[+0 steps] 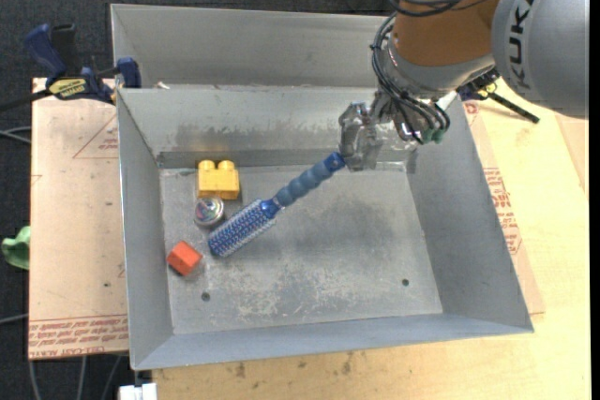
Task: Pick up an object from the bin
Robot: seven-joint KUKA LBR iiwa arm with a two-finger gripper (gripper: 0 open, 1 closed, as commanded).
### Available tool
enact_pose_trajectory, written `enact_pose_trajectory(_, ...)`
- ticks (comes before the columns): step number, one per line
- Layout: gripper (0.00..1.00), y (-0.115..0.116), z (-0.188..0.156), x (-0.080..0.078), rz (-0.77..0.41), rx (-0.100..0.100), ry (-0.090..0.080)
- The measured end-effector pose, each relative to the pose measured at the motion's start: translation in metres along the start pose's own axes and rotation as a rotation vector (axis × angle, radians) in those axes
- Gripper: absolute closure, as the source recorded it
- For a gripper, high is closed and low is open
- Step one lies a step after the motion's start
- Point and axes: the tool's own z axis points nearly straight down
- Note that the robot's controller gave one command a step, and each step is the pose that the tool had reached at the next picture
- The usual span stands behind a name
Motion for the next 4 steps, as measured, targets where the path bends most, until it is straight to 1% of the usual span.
enact_pose_trajectory(1,1.00,0.020,0.128,0.035,0.083,-0.002,0.020)
enact_pose_trajectory(2,1.00,-0.075,-0.017,0.019,-0.082,0.004,0.000)
enact_pose_trajectory(3,1.00,-0.002,0.079,0.076,-0.209,-0.007,0.020)
enact_pose_trajectory(4,1.00,-0.039,-0.078,0.067,-0.559,0.000,0.002)
